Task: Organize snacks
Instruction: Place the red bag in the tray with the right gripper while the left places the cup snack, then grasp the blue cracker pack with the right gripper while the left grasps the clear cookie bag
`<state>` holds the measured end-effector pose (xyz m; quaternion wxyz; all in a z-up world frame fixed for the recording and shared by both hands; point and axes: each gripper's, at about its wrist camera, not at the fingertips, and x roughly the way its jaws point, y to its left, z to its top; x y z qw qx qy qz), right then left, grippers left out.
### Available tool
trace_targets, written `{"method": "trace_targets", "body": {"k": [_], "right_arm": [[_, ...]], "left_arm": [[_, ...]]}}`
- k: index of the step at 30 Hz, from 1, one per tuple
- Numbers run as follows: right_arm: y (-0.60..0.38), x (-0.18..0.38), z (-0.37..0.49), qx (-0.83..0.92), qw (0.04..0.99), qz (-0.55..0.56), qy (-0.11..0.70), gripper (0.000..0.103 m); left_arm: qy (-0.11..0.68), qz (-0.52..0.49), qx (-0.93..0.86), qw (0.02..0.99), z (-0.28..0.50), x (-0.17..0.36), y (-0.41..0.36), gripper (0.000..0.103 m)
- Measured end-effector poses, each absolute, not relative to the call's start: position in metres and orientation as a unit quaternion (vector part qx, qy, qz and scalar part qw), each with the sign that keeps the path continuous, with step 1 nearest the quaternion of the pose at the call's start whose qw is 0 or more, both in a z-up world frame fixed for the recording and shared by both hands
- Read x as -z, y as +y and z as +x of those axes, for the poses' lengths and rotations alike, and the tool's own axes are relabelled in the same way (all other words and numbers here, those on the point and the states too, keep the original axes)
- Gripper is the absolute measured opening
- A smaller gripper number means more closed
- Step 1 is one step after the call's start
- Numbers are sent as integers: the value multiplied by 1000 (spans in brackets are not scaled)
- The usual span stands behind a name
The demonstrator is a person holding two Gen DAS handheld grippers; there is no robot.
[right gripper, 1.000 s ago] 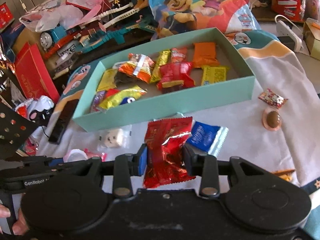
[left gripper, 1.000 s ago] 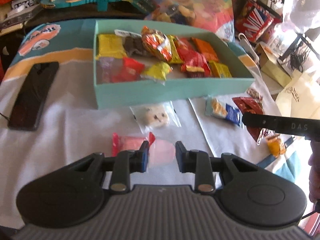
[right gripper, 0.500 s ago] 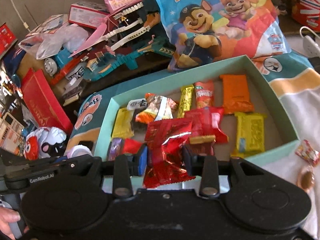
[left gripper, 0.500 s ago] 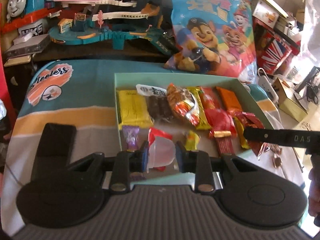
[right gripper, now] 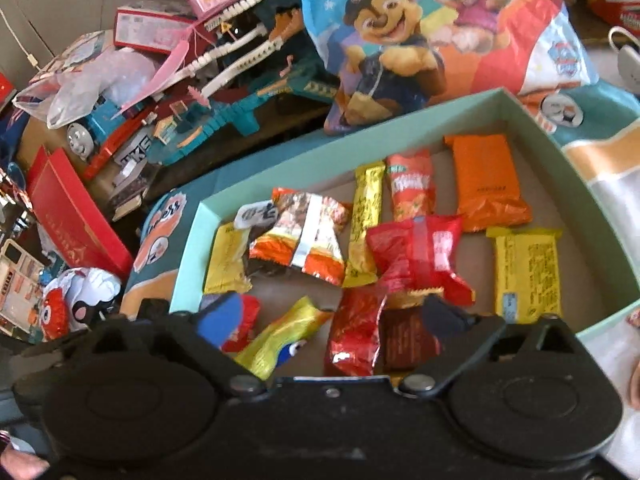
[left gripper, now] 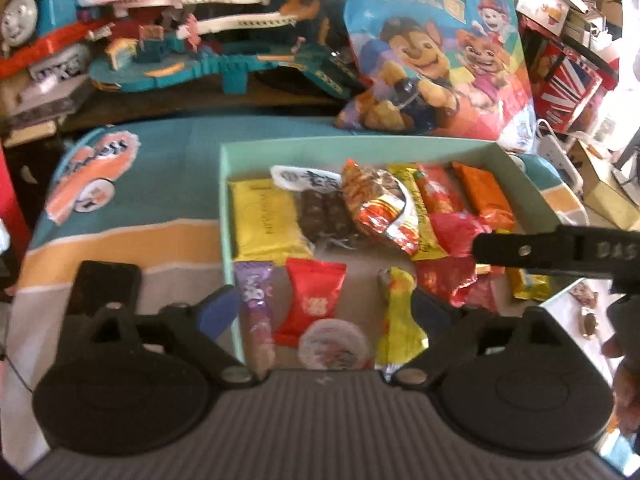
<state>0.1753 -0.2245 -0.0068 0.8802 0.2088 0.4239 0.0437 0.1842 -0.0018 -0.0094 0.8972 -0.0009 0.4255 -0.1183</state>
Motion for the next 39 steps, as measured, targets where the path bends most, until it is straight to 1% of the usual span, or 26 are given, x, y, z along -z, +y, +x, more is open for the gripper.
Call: {"method": "trace_targets", "body": {"k": [8,16,24,38,39], "right_arm": [[-240,0,154,-23,881,216,420,103],[-252,-3,119,-6,885,210,416,103],[-265,5,88,6,878,227,422,103],[-263,18,86,3,880,207,428,103],[-262,19,87,3,882,199,427,102]], "left_arm": [[436,-17,105,894,171,10,6,103],[439,-23,101,892,145,7,15,103],[459,-20,105,882,126,21,11,103],[482,-12,106,869,125,40,6,103],[484,-12,108,869,125,42,5,103]]}}
